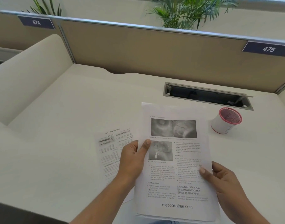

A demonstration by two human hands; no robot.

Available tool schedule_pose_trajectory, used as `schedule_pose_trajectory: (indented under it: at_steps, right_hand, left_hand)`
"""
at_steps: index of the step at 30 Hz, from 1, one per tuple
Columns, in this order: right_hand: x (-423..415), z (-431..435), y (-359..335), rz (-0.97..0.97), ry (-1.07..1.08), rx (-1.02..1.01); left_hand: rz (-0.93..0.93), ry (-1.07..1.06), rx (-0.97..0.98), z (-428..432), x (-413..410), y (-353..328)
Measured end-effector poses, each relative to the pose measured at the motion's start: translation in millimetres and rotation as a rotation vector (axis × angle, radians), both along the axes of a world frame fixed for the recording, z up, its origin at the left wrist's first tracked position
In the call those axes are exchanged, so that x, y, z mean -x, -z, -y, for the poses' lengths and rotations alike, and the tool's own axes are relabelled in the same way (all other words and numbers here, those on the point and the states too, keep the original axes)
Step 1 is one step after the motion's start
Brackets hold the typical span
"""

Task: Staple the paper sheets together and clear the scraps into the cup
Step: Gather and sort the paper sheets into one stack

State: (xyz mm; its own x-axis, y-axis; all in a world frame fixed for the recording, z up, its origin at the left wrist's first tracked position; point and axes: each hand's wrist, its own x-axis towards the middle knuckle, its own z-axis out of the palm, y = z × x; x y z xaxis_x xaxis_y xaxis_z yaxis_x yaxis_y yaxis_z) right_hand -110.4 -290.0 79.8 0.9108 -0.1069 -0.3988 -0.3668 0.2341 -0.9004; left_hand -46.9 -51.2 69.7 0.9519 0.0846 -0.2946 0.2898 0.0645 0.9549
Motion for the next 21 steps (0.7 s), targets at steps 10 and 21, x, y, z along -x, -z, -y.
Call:
schedule_pose_trajectory:
  at_steps: [10, 21]
  right_hand:
    - [4.2, 11.1, 3.5, -0.092, 0.073, 0.083]
    - [11.8, 2.1, -8.1, -0.163, 0.012, 0.173]
  left_hand:
    - [-0.045, -0.069, -0.358, -62.6, -12.0, 42.1]
    - [-0.305, 0.17, -1.155, -152.1, -87.5, 85.9]
